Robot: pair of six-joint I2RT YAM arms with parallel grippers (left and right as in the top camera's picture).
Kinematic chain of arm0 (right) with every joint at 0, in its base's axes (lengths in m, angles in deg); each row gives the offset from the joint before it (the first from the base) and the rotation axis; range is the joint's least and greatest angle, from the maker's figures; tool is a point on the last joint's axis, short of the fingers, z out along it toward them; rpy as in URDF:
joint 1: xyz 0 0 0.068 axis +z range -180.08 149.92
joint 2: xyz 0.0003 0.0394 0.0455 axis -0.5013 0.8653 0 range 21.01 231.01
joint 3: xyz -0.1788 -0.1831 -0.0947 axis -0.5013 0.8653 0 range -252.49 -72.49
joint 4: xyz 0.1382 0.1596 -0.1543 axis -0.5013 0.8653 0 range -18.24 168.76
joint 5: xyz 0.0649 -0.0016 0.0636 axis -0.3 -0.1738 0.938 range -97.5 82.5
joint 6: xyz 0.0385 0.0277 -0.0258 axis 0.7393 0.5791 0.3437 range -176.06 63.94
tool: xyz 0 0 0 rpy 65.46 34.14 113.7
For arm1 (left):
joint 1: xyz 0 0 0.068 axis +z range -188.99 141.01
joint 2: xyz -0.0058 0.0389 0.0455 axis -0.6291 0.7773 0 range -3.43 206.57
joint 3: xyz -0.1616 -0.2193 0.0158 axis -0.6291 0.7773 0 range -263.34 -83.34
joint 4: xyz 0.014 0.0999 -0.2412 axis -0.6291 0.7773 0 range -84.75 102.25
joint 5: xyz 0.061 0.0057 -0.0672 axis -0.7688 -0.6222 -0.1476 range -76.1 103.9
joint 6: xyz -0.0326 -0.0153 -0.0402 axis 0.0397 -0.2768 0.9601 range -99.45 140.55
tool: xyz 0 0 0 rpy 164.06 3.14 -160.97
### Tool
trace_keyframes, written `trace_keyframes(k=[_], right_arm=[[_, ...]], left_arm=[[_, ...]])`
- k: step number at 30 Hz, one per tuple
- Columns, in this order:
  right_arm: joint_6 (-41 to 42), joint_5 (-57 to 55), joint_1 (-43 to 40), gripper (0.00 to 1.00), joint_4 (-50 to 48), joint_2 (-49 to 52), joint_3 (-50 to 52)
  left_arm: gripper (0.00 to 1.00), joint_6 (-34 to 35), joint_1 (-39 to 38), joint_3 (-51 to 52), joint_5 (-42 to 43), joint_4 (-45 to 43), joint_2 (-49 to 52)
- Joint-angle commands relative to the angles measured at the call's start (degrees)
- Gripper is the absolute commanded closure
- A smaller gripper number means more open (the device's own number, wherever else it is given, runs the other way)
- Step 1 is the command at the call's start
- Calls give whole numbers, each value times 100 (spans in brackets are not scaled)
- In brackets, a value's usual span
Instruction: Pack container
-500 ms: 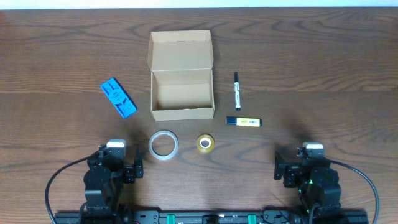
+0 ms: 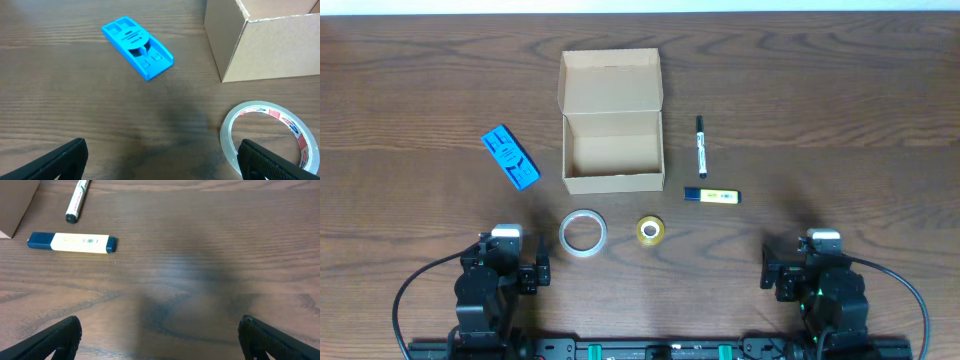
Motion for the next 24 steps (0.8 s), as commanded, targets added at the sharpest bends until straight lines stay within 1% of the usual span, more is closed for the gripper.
trace_keyframes(k=[1, 24], right_arm=[[-55, -61, -72, 1, -9, -52, 61], [-57, -63, -72, 1, -9, -52, 61]], left_arm=[[5, -83, 28, 33, -61, -4, -48], [5, -83, 28, 33, -61, -4, -48]])
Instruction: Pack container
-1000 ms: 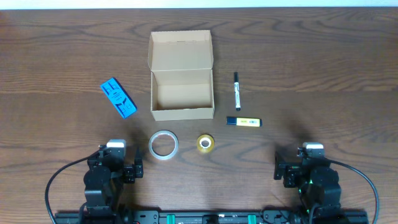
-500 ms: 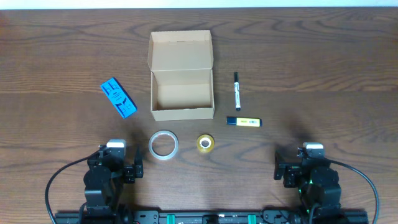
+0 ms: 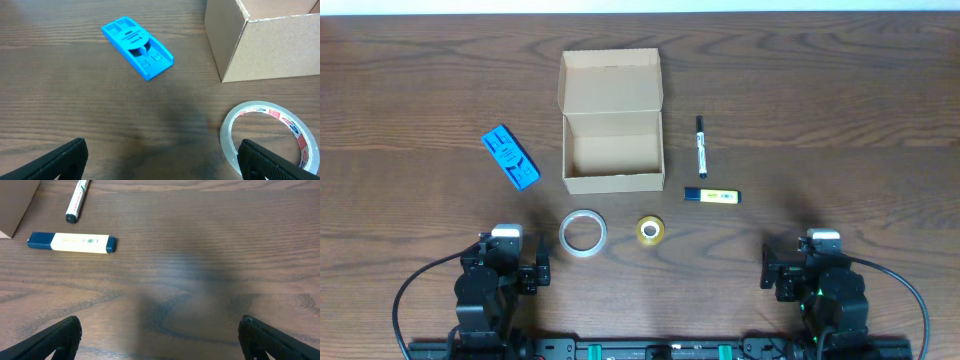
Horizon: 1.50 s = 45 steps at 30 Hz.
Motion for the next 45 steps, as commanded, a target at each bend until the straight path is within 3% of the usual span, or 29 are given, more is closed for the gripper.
trace_keyframes(k=[1, 10, 14, 21, 29, 35, 40, 45], right_arm=[[-57, -63, -72, 1, -9, -52, 61], [-15, 85, -61, 1, -142, 31, -31], [-17, 136, 48, 1, -382, 654, -492], [-17, 142, 323, 1, -391, 3222, -2417], [13, 136, 739, 1, 120, 6463, -5331], [645, 48, 949, 1, 748, 8430, -7254], [1134, 42, 1080, 1, 852, 9613, -8214], [1617, -122, 1174, 1, 804, 10459, -8540]], left_arm=[[4, -83, 28, 33, -61, -4, -48], [4, -83, 28, 33, -61, -4, -48], [4, -83, 28, 33, -61, -4, -48], [5, -83, 28, 33, -61, -4, -48], [4, -83, 28, 33, -61, -4, -48], [4, -83, 28, 33, -61, -4, -48], [5, -83, 28, 33, -61, -4, -48], [4, -83, 28, 33, -61, -4, -48]])
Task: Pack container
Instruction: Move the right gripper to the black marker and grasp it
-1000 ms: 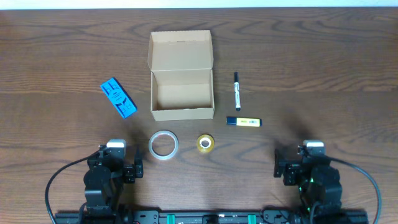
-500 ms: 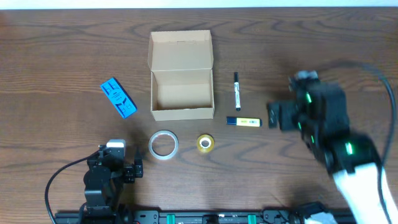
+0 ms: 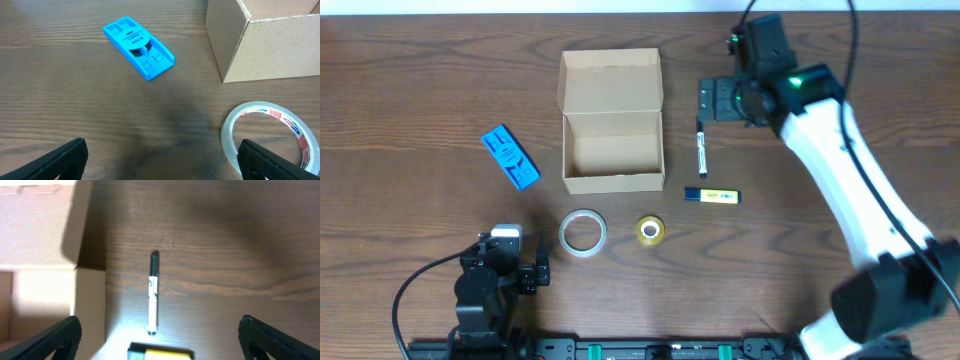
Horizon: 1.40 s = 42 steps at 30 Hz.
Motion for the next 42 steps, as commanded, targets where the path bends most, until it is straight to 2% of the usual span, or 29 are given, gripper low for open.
trace_keyframes(k=[1, 17, 25, 36, 39, 42], right_arm=[[573, -146, 109, 1, -52, 509, -144], [590, -118, 407, 1, -181, 1849, -127], [612, -208, 400, 18, -195, 1996, -118], [557, -203, 210, 18, -531, 2026, 479], [544, -22, 188, 21, -660, 2026, 638], [544, 63, 179, 28, -688, 2026, 702]], left_arm=[[4, -81, 22, 33, -42, -4, -37], [4, -81, 22, 33, -42, -4, -37], [4, -81, 22, 33, -42, -4, -37], [5, -81, 22, 33, -42, -4, -37], [5, -81, 22, 33, -42, -4, -37], [5, -81, 22, 33, -42, -4, -37]])
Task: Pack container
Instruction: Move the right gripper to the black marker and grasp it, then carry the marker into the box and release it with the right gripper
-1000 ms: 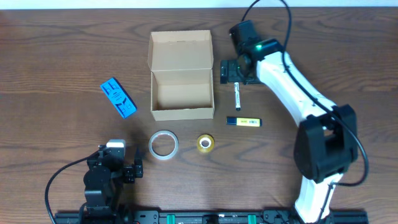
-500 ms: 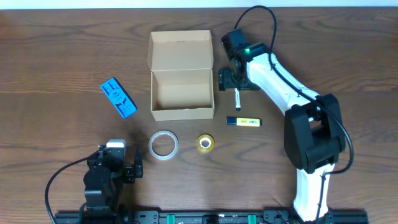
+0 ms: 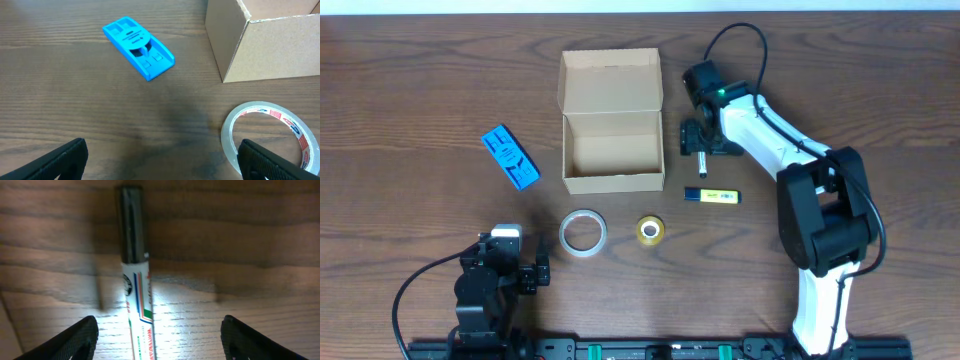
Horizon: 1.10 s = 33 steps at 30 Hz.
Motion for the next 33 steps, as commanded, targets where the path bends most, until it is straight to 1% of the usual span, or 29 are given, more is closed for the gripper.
trace_keyframes(k=[1, 2, 7, 10, 12, 17, 23, 28, 33], right_arm=[[-4, 157, -42, 31, -35, 61, 83], [-4, 160, -42, 33, -33, 61, 85], [-66, 356, -39, 37, -162, 61, 216], [-66, 424, -50, 46, -299, 61, 376], [-66, 455, -50, 58, -308, 61, 411], [-63, 455, -44, 98, -378, 61, 409], [-184, 450, -46, 99, -236, -20, 199], [-378, 433, -20, 99, 162, -527, -284], [-1067, 505, 168, 99, 212, -1266, -555]], left_arm=[[4, -83, 22, 33, -44, -4, -37], [4, -83, 22, 33, -44, -4, -37], [5, -83, 22, 33, -44, -4, -37], [4, -83, 22, 33, -44, -4, -37], [4, -83, 22, 33, -44, -4, -37], [5, -83, 22, 33, -44, -4, -37], [5, -83, 22, 33, -44, -4, -37], [5, -83, 22, 33, -44, -4, -37], [4, -83, 22, 33, -44, -4, -37]])
